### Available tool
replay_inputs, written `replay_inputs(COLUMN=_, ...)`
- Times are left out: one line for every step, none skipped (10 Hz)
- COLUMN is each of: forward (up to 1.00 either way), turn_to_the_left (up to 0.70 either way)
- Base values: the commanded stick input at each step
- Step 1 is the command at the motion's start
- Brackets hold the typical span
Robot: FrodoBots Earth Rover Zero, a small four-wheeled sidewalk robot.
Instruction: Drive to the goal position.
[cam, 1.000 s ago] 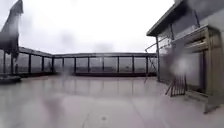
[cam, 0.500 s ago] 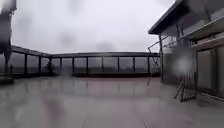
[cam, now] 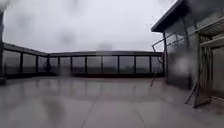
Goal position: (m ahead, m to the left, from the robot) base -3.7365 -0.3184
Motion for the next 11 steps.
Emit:
replay_inputs(forward=0.7, turn_to_the_left=0.0)
replay_inputs(forward=0.7, turn_to_the_left=0.0)
replay_inputs(forward=0.7, turn_to_the_left=0.0)
replay_inputs(forward=0.7, turn_to_the_left=0.0)
replay_inputs(forward=0.7, turn_to_the_left=0.0)
replay_inputs(forward=0.7, turn_to_the_left=0.0)
replay_inputs(forward=0.7, turn_to_the_left=0.0)
replay_inputs(forward=0.7, turn_to_the_left=0.0)
replay_inputs(forward=0.7, turn_to_the_left=0.0)
replay_inputs(forward=0.7, turn_to_the_left=0.0)
replay_inputs(forward=0.7, turn_to_the_left=0.0)
